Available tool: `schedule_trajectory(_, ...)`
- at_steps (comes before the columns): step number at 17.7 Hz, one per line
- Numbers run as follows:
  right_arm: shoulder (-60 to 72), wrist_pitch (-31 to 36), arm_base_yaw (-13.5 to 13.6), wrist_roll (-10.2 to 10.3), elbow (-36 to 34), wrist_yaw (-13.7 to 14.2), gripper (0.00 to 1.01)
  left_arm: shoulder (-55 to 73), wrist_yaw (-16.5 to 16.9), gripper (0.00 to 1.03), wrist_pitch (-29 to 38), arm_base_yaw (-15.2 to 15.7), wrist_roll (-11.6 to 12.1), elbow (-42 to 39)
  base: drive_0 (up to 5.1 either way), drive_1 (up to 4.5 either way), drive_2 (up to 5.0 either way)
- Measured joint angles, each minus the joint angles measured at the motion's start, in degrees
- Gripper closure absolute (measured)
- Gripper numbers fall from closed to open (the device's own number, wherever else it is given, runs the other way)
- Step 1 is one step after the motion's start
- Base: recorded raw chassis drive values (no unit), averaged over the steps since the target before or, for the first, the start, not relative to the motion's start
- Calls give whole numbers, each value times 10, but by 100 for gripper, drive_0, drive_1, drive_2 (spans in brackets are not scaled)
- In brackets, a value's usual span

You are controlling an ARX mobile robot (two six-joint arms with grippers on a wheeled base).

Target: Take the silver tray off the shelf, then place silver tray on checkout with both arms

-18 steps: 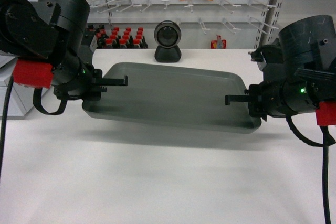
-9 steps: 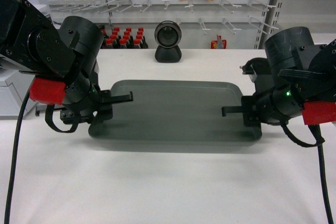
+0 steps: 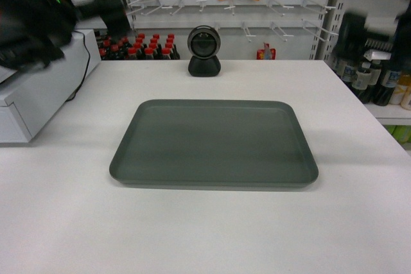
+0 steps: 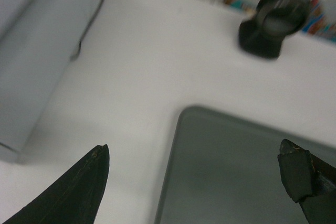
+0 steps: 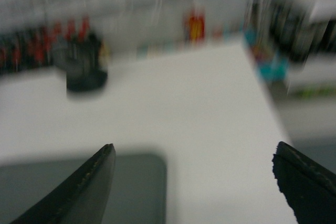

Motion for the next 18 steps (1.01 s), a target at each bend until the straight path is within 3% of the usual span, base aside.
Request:
schedule_trajectory(1,-7,175,-3,-35,-46,56,15,-30,5,9,102,2,18,-20,0,0,0)
schedule_trajectory(2,-19,289,3,-71,-129,73,26,-55,23,20,255,4,70,-85,0,0,0)
schedule_trajectory(4,-33,417,5,-105,-270,71,48,-73,40,41,439,12,166,-261,0,0,0)
schedule_trajectory(6,-129,476,-7,-115,-341,70,72,-118,47,65,535,32,200,-376,0,0,0)
schedule_trajectory(8,-192,484,-11,-117,-406,65,94,-212,55,87,577,40,211,-438,0,0,0)
schedule_trajectory(9,-206,478,-22,-121,-443,44,98,-237,62,98,581,43,213,-472,0,0,0)
schedule_trajectory(10,-223,471,-35,-123,-473,37,98,-247,69,101,577,45,213,-510,0,0,0)
schedule_trajectory(13,-322,461,-42,-125,-531,36,98,-321,77,102,576,59,213,-589,0,0,0)
schedule_trajectory(14,-345,449,-42,-125,-551,36,98,-355,107,102,574,81,214,-609,0,0,0)
schedule_trajectory(15,-373,433,-42,-125,-571,36,98,-374,106,102,564,91,213,-627,0,0,0)
schedule_trajectory(16,-396,421,-42,-125,-583,36,98,-389,106,102,557,93,213,-646,0,0,0)
schedule_trajectory(17,-425,408,-42,-125,-594,36,98,-389,109,102,596,91,213,-669,0,0,0)
schedule_trajectory(18,-455,391,-38,-125,-605,36,98,-404,110,102,578,90,213,-685,0,0,0)
